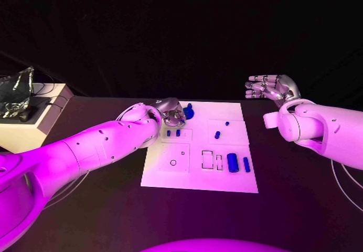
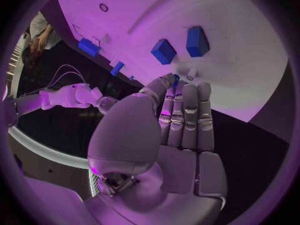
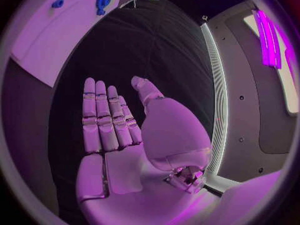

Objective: Assemble the parts on the task board

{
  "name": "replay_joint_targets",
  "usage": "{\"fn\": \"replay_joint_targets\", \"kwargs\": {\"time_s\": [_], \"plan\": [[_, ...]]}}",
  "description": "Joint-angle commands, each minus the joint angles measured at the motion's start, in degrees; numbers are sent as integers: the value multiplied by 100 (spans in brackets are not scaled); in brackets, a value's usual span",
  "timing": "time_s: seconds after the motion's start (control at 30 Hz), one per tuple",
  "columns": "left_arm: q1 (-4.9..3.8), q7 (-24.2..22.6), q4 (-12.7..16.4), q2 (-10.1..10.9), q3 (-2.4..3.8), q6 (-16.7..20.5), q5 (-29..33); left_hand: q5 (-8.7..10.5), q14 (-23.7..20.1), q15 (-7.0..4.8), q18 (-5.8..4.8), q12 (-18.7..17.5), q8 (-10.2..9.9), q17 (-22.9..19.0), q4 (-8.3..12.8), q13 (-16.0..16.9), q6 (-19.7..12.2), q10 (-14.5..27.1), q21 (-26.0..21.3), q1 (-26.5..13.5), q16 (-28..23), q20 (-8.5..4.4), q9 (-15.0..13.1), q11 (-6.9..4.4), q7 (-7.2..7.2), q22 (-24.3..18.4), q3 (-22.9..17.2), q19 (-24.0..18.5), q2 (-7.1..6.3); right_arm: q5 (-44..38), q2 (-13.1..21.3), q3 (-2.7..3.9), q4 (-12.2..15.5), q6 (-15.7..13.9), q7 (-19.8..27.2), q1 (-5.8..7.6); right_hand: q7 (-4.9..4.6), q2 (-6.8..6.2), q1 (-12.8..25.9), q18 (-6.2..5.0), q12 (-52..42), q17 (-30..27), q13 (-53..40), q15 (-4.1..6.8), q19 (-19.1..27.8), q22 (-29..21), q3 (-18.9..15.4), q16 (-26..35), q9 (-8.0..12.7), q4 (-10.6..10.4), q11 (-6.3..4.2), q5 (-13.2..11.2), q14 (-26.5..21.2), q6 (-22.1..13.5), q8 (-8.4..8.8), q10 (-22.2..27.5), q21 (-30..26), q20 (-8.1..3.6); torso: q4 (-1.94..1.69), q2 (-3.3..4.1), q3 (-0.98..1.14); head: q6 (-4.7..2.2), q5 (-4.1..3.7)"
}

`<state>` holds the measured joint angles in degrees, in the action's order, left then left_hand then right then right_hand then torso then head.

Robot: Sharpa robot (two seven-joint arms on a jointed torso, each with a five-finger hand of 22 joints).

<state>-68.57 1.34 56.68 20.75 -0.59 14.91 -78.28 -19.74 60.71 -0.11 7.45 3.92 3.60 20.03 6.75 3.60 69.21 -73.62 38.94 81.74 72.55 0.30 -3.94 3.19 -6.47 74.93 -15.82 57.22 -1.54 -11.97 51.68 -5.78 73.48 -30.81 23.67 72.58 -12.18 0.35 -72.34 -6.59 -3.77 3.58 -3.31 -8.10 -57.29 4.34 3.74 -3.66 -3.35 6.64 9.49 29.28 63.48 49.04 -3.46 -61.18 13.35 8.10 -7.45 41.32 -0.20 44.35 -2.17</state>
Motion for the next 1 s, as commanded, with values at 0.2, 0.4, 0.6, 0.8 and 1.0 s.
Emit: {"fn": "replay_joint_targets", "kwargs": {"time_s": [0.2, 0.4, 0.6, 0.8, 1.0], "plan": [[-1, -108, 255, 180, 119, 134, 362, -31, 20, 9, 32, -9, -1, 27, 46, 8, -4, -1, 61, -11, -46, 5, 4, 37, -42, 110, -47, -59, 22, -58, 10, 4, 12, 27, 113, 3, 13, 21, 25, 7, 33, -8, 1, 9, 10, -4, 17, 18, 3, -22, -31, 22, -12, 43, 26, -5, 25, -11, -21, -11, -1, 17, -8], [0, -1, 399, 365, 179, -86, 372, -25, 5, 15, 48, -5, 2, 62, 62, 9, -9, 1, 177, -60, -51, 9, 2, 44, -45, 108, -255, -121, -48, -58, 24, 4, 17, 38, 106, 3, 13, 21, 25, 7, 33, -8, 1, 9, 10, -4, 17, 18, 3, -22, -31, 22, -12, 43, 26, -5, 25, -11, -39, -29, -8, 27, -3], [7, 45, 432, 464, 195, -162, 331, -23, 13, 11, 52, -3, 1, 67, 57, 10, 0, -6, 190, -58, -53, 9, 0, 42, -48, 105, -256, -113, -45, -58, 28, 4, 20, 46, 100, 3, 14, 3, 28, 12, 34, -8, 1, 7, 15, -7, 45, 18, 3, -30, -29, 26, -19, 29, 27, 1, 26, -12, -29, -20, -13, 15, 18], [13, 47, 398, 488, 198, -290, 334, -15, 15, 12, 43, -3, 2, 80, 26, 10, 9, -6, 175, -52, -61, 14, -1, 36, -41, 85, -175, -113, -52, -58, 11, 4, 16, 57, 93, 3, 11, 1, 31, 13, 35, -9, 1, 4, 20, -8, 47, 19, 4, -32, -26, 25, -26, 17, 27, 8, 24, -10, -17, -13, -10, 15, 56], [15, 51, 359, 456, 198, -358, 337, -10, 17, 10, 42, -3, 2, 85, 22, 10, 6, -5, 171, -41, -62, 13, -1, 37, -43, 86, -155, -109, -43, -58, 0, 4, 20, 64, 93, 3, 10, -6, 38, 13, 34, -8, 1, 3, 22, -8, 40, 18, 4, -36, -25, 23, -30, 5, 28, 11, 24, -7, -26, -15, -9, 28, 53]]}}
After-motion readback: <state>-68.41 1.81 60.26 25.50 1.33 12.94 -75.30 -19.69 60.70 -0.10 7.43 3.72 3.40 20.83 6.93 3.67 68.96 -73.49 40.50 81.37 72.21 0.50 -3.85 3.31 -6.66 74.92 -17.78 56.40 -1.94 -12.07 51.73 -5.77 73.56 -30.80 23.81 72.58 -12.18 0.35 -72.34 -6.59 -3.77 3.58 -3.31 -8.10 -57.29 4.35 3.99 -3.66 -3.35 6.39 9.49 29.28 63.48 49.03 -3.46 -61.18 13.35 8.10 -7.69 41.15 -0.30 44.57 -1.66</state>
